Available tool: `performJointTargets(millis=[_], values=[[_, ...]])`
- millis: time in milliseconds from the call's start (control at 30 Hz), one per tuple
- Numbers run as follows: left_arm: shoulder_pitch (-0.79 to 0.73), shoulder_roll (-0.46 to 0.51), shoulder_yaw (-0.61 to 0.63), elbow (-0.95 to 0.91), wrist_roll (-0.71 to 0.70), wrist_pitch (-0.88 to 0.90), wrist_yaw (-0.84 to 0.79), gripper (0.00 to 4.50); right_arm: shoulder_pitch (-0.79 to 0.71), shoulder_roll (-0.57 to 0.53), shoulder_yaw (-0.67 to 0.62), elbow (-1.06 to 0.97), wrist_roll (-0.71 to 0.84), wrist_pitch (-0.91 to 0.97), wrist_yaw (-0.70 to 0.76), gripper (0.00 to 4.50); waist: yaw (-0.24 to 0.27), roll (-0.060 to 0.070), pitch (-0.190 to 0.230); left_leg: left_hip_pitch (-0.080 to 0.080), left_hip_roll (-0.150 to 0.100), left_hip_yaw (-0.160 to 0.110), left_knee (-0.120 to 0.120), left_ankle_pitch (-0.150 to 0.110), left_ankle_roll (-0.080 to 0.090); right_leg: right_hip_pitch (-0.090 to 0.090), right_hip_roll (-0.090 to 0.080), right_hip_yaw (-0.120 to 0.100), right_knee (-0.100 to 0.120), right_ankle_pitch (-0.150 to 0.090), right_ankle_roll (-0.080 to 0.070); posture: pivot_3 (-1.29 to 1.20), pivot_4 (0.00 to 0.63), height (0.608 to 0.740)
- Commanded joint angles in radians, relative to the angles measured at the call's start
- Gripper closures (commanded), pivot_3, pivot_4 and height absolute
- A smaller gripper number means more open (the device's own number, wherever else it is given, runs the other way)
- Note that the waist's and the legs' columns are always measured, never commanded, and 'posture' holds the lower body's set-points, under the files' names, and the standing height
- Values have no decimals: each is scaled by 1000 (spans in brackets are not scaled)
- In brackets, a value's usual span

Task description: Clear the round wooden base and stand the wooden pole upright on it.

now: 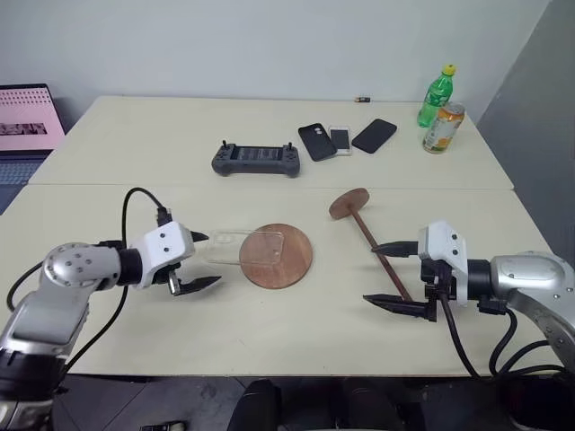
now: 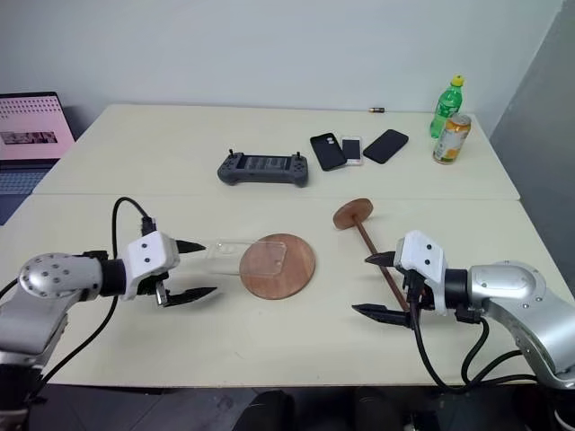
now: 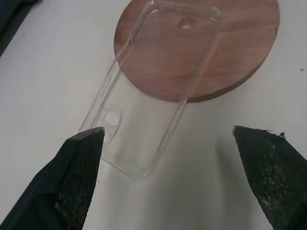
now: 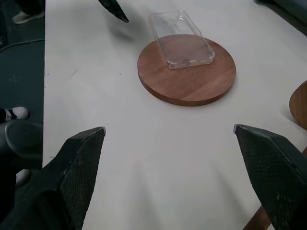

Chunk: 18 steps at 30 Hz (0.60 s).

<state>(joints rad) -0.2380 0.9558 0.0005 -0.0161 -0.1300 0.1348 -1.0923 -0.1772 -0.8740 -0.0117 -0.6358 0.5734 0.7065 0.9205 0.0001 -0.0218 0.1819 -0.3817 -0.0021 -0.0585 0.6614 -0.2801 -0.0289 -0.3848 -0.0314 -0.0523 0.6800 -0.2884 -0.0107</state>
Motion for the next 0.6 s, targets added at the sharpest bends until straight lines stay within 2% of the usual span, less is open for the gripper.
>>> performJointTargets(millis=[33, 100, 200, 467, 600], values=[[-77, -20, -61, 93, 69, -87, -3, 39, -4, 13, -8, -60, 33, -5, -10, 0, -1, 0, 0, 0, 0, 2, 0, 0, 0, -1, 0, 2, 0, 0, 0, 0, 150, 740], [-103, -32, -84, 129, 86, -113, -8, 39, -10, 29, -12, -70, 56, -16, -1, 0, -1, 0, 0, 0, 0, 2, 0, 0, 0, -1, 1, 2, 0, 1, 2, 0, 150, 740], [-129, -48, -110, 171, 99, -134, -25, 503, -34, 53, -18, -85, 92, -20, -2, 0, -2, 0, 0, 0, 1, 4, 0, 0, 0, -2, 1, 4, 0, 1, 1, 0, 150, 740], [-158, -68, -153, 250, 138, -201, -36, 2102, -45, 47, -18, -87, 94, -29, 1, 0, -2, 0, 0, 0, 1, 4, 1, 0, 0, -2, 1, 5, 0, 1, 2, 0, 150, 740], [-161, -74, -159, 264, 144, -221, -35, 3053, -37, 42, -20, -86, 88, -40, 3, 0, -2, 0, 0, 0, 1, 5, 1, 0, 0, -2, 1, 5, 0, 2, 2, 0, 150, 740]])
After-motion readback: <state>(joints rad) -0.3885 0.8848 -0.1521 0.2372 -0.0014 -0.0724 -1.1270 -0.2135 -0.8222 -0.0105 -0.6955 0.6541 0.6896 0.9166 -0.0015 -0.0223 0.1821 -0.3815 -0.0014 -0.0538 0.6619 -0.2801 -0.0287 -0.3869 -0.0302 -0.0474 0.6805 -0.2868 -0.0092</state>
